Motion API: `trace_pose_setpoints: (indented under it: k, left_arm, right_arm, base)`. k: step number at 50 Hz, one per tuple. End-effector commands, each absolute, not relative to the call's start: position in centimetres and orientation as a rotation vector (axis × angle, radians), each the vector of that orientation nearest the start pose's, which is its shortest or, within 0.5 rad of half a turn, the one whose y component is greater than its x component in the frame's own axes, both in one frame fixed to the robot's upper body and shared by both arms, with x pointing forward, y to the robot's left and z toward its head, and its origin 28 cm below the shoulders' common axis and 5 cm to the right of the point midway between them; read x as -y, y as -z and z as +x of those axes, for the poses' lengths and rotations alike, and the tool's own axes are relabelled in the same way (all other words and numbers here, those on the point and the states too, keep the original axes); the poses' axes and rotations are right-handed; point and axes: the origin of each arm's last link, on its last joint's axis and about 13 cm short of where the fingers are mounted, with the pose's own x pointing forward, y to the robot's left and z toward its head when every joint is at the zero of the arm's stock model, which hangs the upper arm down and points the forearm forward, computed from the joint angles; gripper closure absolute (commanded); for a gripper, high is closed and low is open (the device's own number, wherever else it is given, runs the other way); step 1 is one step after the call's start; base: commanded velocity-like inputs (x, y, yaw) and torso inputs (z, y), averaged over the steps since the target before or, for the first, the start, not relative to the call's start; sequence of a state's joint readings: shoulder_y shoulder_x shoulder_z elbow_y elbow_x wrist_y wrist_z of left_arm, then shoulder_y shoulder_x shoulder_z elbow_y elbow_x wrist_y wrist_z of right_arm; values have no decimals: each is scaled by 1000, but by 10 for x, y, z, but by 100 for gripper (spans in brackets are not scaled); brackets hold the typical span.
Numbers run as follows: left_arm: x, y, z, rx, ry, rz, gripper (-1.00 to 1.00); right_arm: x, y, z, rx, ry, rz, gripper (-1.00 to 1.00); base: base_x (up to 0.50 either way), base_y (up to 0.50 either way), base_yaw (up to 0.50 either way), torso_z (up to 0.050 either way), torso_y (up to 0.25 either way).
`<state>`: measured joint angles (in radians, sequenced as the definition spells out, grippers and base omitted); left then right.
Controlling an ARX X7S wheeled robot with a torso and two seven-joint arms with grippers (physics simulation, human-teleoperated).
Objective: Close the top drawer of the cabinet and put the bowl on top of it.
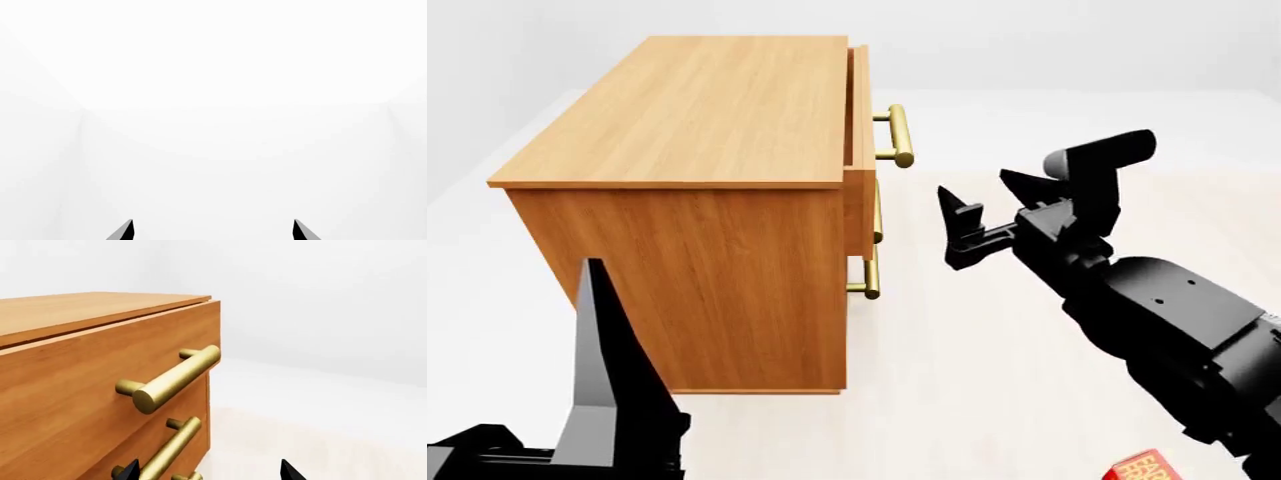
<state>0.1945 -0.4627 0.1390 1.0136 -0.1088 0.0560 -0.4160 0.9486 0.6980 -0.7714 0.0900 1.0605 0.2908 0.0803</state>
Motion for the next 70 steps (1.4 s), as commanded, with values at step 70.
trace_pose_setpoints:
  k: [70]
  left_arm:
    - [-219,-182,125,815,23,51,-100]
  right_arm:
    - [83,-182,360,-84,-940,188,-100]
  base:
    - [0,0,0,0,0]
